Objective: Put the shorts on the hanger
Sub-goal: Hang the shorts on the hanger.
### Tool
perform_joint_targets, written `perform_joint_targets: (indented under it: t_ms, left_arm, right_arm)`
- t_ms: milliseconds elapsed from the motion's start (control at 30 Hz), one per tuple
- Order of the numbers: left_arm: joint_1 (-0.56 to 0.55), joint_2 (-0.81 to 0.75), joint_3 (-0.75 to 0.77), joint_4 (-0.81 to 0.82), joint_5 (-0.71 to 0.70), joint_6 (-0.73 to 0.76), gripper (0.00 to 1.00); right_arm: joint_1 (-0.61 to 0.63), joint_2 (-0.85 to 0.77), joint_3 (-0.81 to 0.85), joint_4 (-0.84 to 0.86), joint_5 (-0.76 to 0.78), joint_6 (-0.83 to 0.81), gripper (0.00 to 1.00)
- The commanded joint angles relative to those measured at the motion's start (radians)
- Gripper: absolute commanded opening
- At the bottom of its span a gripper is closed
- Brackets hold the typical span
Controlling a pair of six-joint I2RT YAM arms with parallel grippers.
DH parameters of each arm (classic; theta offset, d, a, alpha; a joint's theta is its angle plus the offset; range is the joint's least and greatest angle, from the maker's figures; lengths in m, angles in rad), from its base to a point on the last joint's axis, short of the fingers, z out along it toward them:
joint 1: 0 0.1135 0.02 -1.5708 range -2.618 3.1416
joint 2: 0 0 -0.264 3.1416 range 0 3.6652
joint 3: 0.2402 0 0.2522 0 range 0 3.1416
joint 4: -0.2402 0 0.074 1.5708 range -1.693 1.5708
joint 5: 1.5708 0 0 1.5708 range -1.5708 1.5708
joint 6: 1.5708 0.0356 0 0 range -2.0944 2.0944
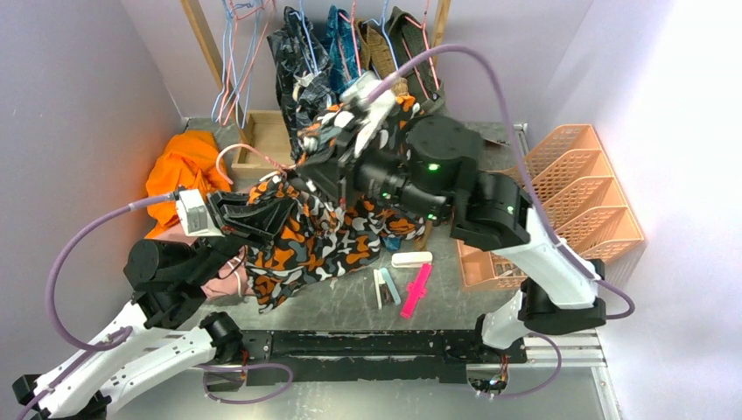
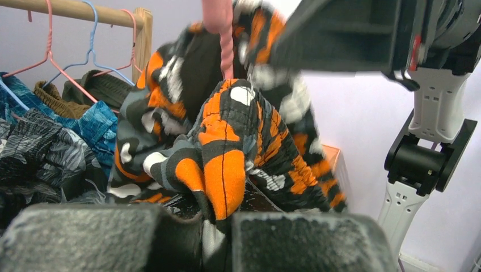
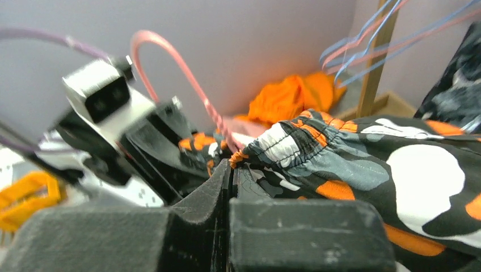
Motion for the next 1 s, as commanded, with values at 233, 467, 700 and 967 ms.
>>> perform_joint_targets:
  t_ms: [233, 467, 700, 967]
  left_arm:
    - [0.003, -0.094, 0.042, -0.103, 0.052, 0.043, 0.07]
    - [0.002, -0.125, 0.039, -0.178, 0.141, 0.040, 0.07]
    - [0.003, -0.116, 0.045, -0.200, 0.321, 0.028, 0.07]
    - [0.003, -0.069, 0.057, -0.228, 0.480, 0.015, 0.07]
  right_arm:
    - [0.004, -0.041, 0.034, -0.280, -0.116, -0.026, 0.83]
    - [0.004, -0.121, 0.130, -0.221, -0.144, -0.094, 0.90]
    - [0.005, -0.063, 0.134, -0.240, -0.147, -0.153, 0.74]
    - [0.004, -0.044, 0.037, -0.269, -0.305, -0.157, 0.60]
